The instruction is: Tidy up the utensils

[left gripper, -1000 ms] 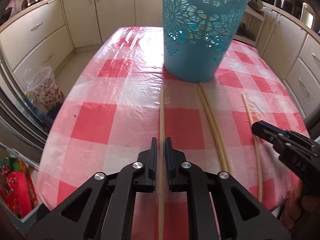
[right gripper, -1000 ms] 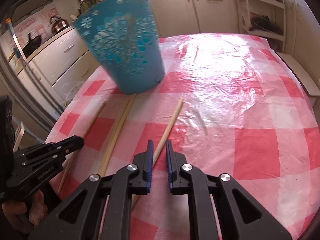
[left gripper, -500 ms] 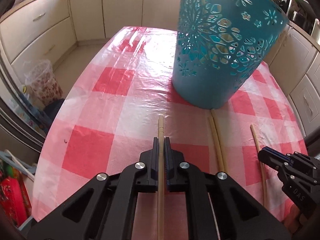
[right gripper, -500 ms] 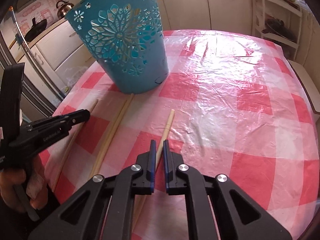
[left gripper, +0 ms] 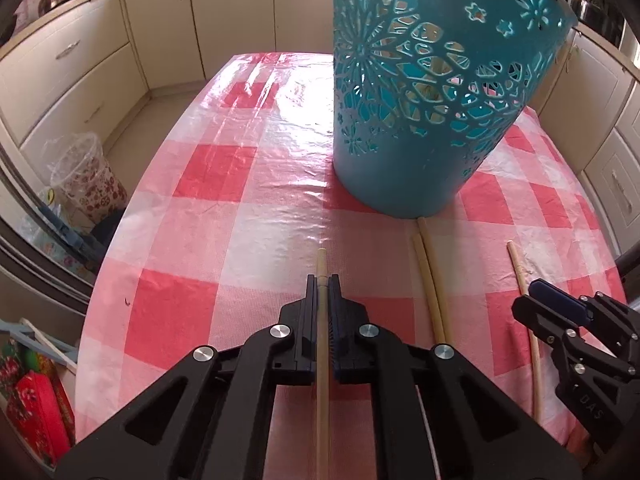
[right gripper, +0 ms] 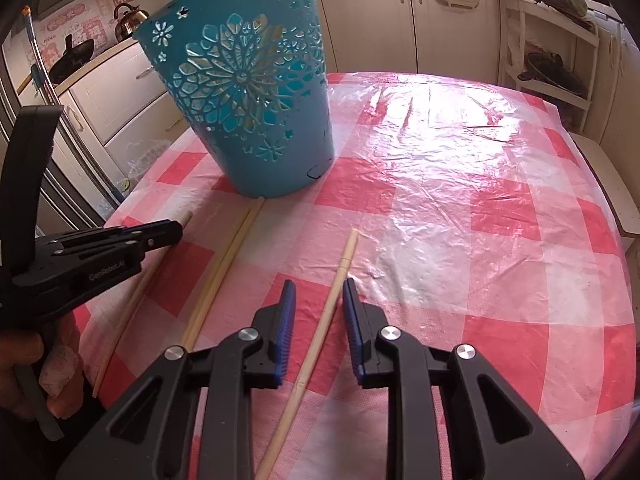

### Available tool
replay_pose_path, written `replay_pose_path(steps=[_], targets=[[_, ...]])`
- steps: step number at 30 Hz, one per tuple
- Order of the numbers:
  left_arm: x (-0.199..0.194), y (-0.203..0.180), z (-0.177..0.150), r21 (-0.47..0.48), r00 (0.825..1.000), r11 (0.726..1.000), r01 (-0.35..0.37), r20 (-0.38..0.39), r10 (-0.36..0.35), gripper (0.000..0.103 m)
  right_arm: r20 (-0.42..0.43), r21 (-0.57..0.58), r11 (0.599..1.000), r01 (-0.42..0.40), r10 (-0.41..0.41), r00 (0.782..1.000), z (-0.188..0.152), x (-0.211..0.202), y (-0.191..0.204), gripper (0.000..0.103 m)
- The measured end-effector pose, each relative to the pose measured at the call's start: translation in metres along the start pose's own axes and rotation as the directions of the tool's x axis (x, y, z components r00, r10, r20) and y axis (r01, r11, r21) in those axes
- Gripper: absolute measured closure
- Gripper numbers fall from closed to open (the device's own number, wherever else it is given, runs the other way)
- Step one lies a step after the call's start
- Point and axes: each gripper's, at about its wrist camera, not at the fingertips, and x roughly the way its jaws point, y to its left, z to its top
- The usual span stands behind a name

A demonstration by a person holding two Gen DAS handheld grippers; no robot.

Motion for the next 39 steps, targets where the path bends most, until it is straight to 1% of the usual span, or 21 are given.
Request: replay_pose_path(steps=[3,6,9,11,14,17,19,20,22,23,24,26,27,29,32,33,35,39], targets=[[-0.014,0.007,-0.007,-0.027,0.998,0.998,0.051,0.025,-0.05,0.098,0.0,-0.013,1.0,0.014,-0.014,1.0,0.0,0.001,0.003,0.078],[-0.037,0.011,-0.013,-0.046,0.992,0.994,0.101,0.076,-0.097,0.098,-0.001,-0.012,1.0,0.014,-0.014,1.0,0.0,0.0,0.002,0.078],[-0.067,0.014,-0.012,-0.057,0.978,0.986,0.155,0.151,-0.145,0.098,0.0,-0.006,1.0,0.007,-0.007,1.0,0.0,0.001,0.001,0.078],[-0.088,0.013,-0.008,-0.055,0.964,0.981,0.185,0.207,-0.17,0.098,0.0,-0.006,1.0,0.008,-0.008,1.0,-0.001,0.001,0.002,0.078],[-0.121,0.011,0.001,-0.048,0.935,0.973,0.224,0.291,-0.201,0.098,0.001,-0.009,1.0,0.014,-0.014,1.0,-0.001,0.001,0.002,0.078],[-0.15,0.007,0.014,-0.039,0.902,0.965,0.259,0.368,-0.227,0.098,0.002,-0.006,1.0,0.011,-0.011,1.0,-0.001,0.001,0.002,0.078],[-0.169,0.003,0.025,-0.028,0.875,0.96,0.278,0.421,-0.241,0.098,0.003,-0.002,1.0,0.007,-0.007,1.0,-0.001,0.0,0.002,0.078],[-0.176,0.002,0.029,-0.023,0.864,0.958,0.284,0.439,-0.246,0.098,0.003,0.0,1.0,0.005,-0.005,1.0,-0.001,0.0,0.001,0.078],[-0.19,-0.002,0.043,-0.015,0.835,0.955,0.297,0.488,-0.252,0.098,0.003,0.003,1.0,0.0,0.0,1.0,-0.001,0.0,0.0,0.078],[-0.197,-0.004,0.052,-0.014,0.817,0.953,0.302,0.519,-0.251,0.098,0.003,0.006,1.0,-0.003,0.003,1.0,-0.001,0.0,-0.001,0.078],[-0.202,-0.006,0.06,-0.014,0.804,0.952,0.306,0.539,-0.25,0.098,0.003,0.008,1.0,-0.006,0.006,1.0,-0.001,-0.001,-0.001,0.078],[-0.21,-0.009,0.077,-0.017,0.773,0.949,0.316,0.585,-0.247,0.098,0.004,0.012,1.0,-0.014,0.014,1.0,-0.001,-0.001,-0.003,0.077],[-0.213,-0.013,0.086,-0.014,0.754,0.951,0.308,0.613,-0.236,0.098,0.003,0.014,1.0,-0.018,0.018,1.0,-0.001,-0.001,-0.004,0.076],[-0.218,-0.02,0.104,-0.01,0.723,0.954,0.299,0.654,-0.22,0.098,0.003,0.018,0.999,-0.027,0.027,1.0,-0.001,-0.001,-0.005,0.075],[-0.216,-0.026,0.125,-0.027,0.695,0.954,0.297,0.692,-0.197,0.098,0.004,0.028,0.999,-0.044,0.044,0.999,-0.001,-0.001,-0.007,0.074],[-0.214,-0.028,0.131,-0.032,0.688,0.956,0.293,0.701,-0.188,0.098,0.004,0.032,0.998,-0.05,0.05,0.999,-0.001,-0.001,-0.007,0.074],[-0.209,-0.03,0.143,-0.047,0.681,0.957,0.285,0.712,-0.168,0.098,0.004,0.043,0.997,-0.065,0.065,0.998,0.0,-0.002,-0.01,0.074],[-0.191,-0.03,0.162,-0.101,0.675,0.957,0.271,0.729,-0.114,0.098,0.004,0.052,0.995,-0.083,0.083,0.997,0.0,-0.002,-0.013,0.072]])
